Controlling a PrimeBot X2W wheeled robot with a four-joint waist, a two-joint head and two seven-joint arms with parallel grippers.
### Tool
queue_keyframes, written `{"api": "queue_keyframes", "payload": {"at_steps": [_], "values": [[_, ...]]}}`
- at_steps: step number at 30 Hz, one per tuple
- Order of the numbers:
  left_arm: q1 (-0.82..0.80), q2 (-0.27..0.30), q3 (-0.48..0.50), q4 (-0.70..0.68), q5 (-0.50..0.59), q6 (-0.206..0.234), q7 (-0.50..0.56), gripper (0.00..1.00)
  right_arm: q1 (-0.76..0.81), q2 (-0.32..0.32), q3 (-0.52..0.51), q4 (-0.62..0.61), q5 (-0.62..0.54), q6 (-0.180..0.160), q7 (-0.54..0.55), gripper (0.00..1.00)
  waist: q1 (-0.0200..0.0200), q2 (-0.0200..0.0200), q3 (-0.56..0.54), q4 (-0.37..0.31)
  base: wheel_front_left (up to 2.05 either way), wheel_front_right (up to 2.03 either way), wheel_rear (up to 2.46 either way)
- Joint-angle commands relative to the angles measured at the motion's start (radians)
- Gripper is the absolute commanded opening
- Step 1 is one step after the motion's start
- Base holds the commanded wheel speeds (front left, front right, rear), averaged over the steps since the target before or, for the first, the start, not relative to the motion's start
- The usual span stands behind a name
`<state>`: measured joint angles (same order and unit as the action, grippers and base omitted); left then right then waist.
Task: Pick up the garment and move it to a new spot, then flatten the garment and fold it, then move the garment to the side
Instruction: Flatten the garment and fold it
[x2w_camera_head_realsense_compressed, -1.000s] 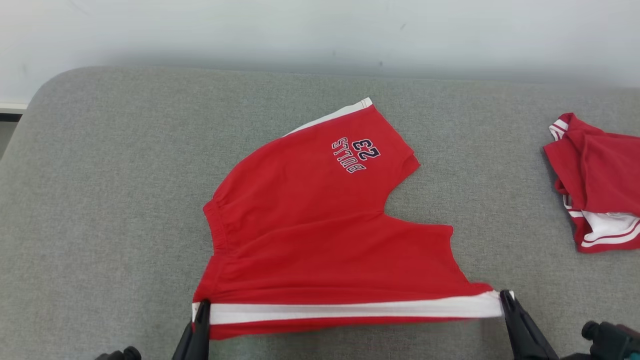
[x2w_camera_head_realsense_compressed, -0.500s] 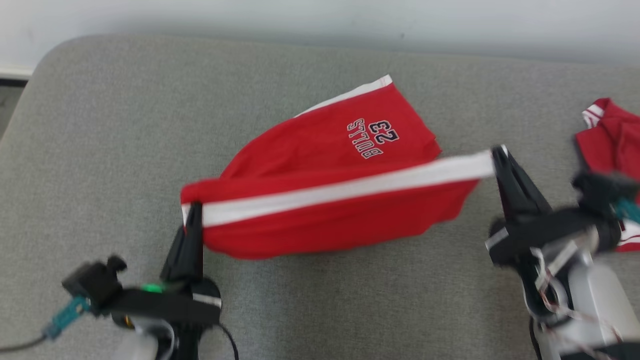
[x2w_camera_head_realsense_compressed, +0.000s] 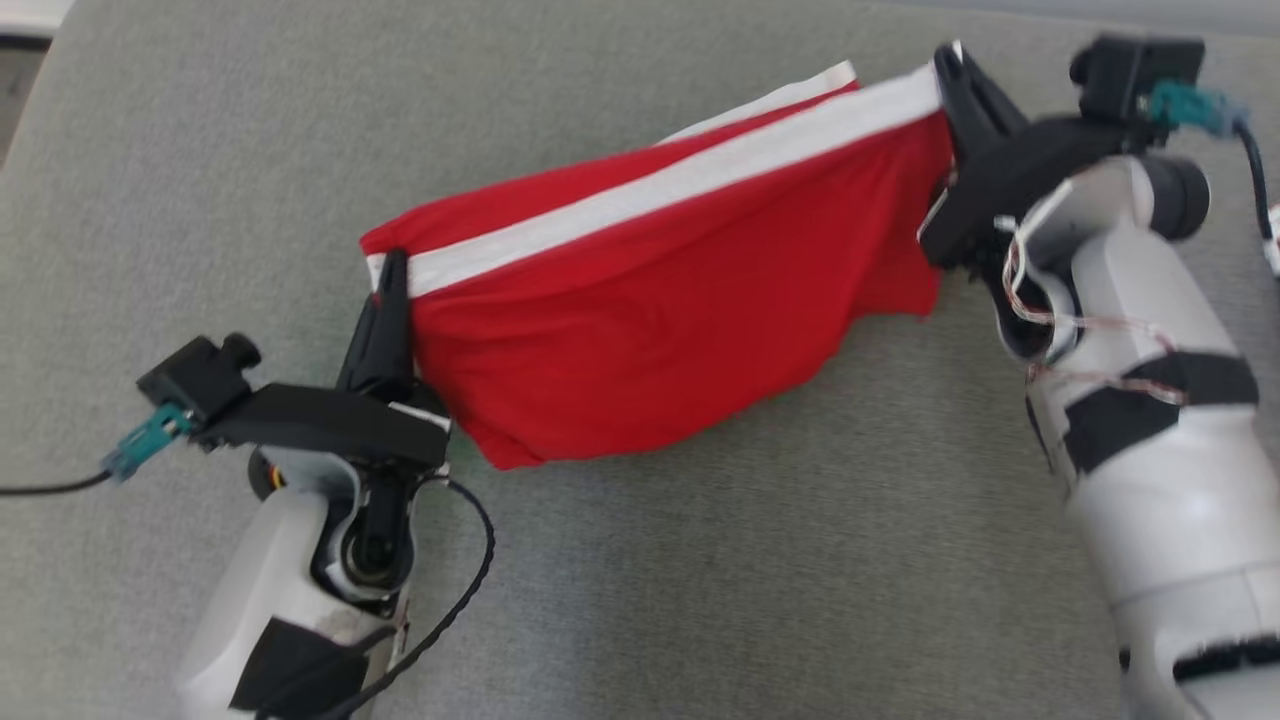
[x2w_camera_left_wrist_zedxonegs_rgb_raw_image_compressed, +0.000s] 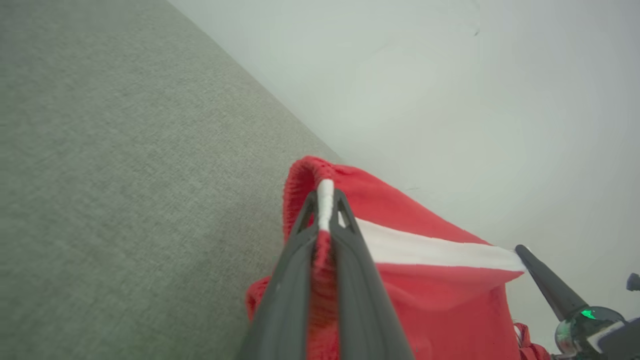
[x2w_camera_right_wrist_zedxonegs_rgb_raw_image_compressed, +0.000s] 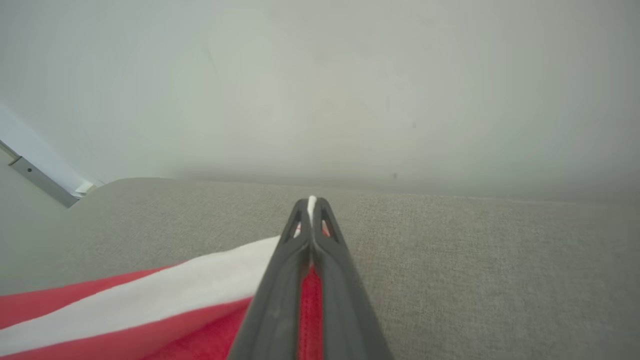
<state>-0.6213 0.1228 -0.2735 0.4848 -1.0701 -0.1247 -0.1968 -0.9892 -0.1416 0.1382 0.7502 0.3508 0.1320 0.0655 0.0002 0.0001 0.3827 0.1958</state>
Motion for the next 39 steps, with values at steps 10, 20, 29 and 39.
{"api": "queue_keyframes", "payload": {"at_steps": [10,20,29,39], "values": [[-0.108,-0.025,-0.100,0.086,-0.069,-0.006,-0.024,0.00,-0.200,0.005,0.030,0.331,-0.076,-0.003,-0.114,0.00,-0.0002,-0.0001,0.079,0.085,0.00,0.00,0.00],[-0.103,-0.010,-0.184,0.142,-0.094,-0.006,-0.055,1.00,-0.221,0.011,0.037,0.479,-0.057,-0.003,-0.241,1.00,-0.0002,-0.0001,0.023,0.085,0.00,0.00,0.00],[0.040,0.035,-0.094,0.054,0.040,-0.006,-0.067,1.00,-0.121,0.003,0.060,0.483,0.023,-0.003,-0.304,1.00,-0.0002,-0.0001,-0.095,0.057,0.00,0.00,0.00],[0.309,-0.009,0.171,-0.206,0.423,0.029,-0.067,1.00,0.032,-0.037,0.124,0.461,0.106,-0.003,-0.322,1.00,-0.0002,-0.0001,-0.170,0.052,0.00,0.00,0.00]]}}
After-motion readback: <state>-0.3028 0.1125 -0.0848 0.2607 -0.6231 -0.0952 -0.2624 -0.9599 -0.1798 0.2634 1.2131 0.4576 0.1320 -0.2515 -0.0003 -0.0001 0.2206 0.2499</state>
